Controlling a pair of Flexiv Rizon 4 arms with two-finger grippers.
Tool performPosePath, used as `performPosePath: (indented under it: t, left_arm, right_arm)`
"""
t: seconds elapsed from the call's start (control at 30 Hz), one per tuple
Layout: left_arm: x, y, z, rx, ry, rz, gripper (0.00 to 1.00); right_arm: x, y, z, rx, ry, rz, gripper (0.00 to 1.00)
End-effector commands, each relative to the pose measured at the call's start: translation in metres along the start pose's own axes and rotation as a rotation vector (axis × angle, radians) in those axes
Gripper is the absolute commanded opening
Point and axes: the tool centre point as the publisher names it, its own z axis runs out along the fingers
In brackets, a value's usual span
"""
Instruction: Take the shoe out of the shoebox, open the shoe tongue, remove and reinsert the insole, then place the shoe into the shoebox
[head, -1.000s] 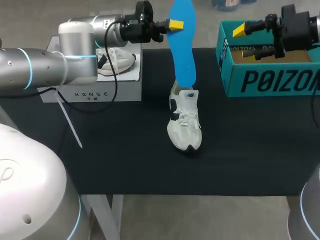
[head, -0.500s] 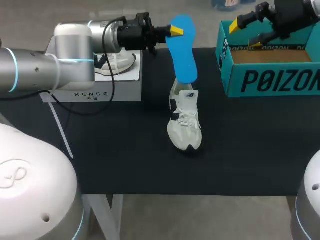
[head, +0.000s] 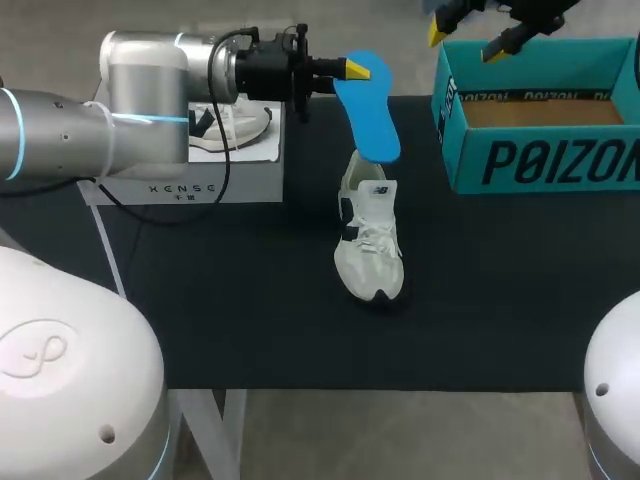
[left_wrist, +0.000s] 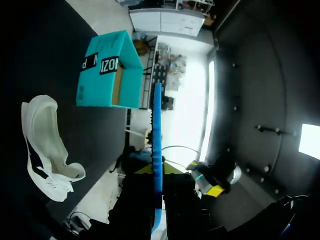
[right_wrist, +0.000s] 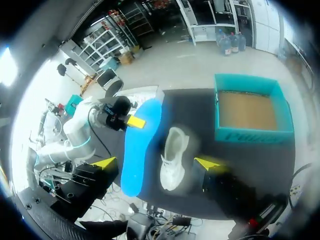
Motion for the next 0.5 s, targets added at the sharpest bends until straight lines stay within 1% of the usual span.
performPosePath:
  t: [0.03,0.07,0.1,0.13,0.17,0.2,0.23,0.27,0.33,0.5]
  left_arm:
    - [-0.007,0.000,0.009,-0.002,0.008,-0.004,0.00]
    - [-0.008,0.001,0.011,-0.004,0.007,-0.003,0.00]
    - [-0.009,0.001,0.013,-0.008,0.007,-0.003,0.00]
    - [-0.009,0.001,0.015,-0.009,0.007,-0.004,0.00]
    - [-0.010,0.002,0.016,-0.011,0.006,-0.002,0.00]
    - [-0.010,0.003,0.018,-0.017,0.007,0.000,0.00]
    - [-0.011,0.004,0.019,-0.021,0.008,0.000,0.00]
    - [-0.011,0.005,0.021,-0.026,0.006,0.004,0.00]
    - [-0.011,0.006,0.023,-0.032,-0.003,0.016,0.00]
    - [-0.012,0.006,0.025,-0.030,-0.009,0.039,0.00]
  right_arm:
    - [0.019,0.019,0.016,0.163,-0.534,-0.012,1.00]
    - [0.022,0.018,0.021,0.192,-0.594,-0.049,1.00]
    - [0.024,0.017,0.025,0.196,-0.679,-0.087,1.00]
    - [0.024,0.016,0.028,0.212,-0.683,-0.077,1.00]
    - [0.027,0.016,0.030,0.232,-0.652,-0.069,1.00]
    - [0.029,0.016,0.033,0.231,-0.711,-0.081,1.00]
    - [0.030,0.016,0.035,0.233,-0.725,-0.076,1.00]
    - [0.031,0.017,0.036,0.242,-0.727,-0.065,1.00]
    - [0.033,0.018,0.041,0.274,-0.681,-0.036,1.00]
    - [0.042,0.014,0.053,0.305,-0.660,-0.041,1.00]
